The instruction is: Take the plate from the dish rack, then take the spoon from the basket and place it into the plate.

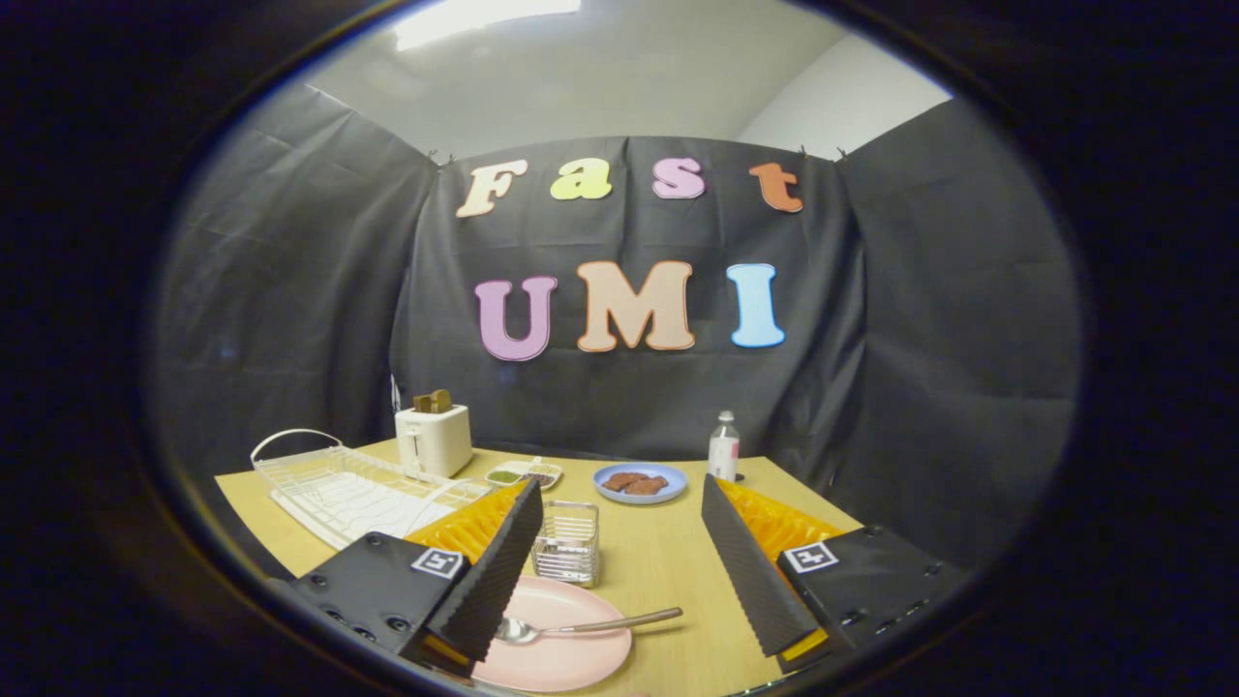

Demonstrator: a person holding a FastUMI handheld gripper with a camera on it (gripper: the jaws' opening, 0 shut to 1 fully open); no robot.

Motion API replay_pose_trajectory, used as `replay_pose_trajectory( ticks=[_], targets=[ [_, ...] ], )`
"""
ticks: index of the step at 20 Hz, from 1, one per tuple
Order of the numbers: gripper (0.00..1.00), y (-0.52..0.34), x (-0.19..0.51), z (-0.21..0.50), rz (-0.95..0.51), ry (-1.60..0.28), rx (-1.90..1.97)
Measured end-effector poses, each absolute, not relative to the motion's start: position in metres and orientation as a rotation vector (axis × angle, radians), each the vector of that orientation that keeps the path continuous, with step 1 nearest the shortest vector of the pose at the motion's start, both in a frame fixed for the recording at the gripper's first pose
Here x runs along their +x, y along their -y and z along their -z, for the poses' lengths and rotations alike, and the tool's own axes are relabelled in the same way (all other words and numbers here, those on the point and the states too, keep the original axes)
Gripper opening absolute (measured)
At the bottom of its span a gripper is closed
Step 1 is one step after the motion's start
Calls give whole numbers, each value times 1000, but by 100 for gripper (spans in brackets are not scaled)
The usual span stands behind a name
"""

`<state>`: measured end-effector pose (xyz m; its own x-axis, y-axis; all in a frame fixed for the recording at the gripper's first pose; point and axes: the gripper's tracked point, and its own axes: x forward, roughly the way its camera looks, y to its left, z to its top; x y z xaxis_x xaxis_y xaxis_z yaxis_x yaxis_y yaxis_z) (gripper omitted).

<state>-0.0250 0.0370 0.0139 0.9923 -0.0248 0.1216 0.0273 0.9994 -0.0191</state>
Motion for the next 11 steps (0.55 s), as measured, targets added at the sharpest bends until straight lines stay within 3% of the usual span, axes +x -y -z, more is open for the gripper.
replay_pose_trajectory(
  ticks=[11],
  targets=[
    [100,-26,-25,-16,38,132,2]
  ],
)
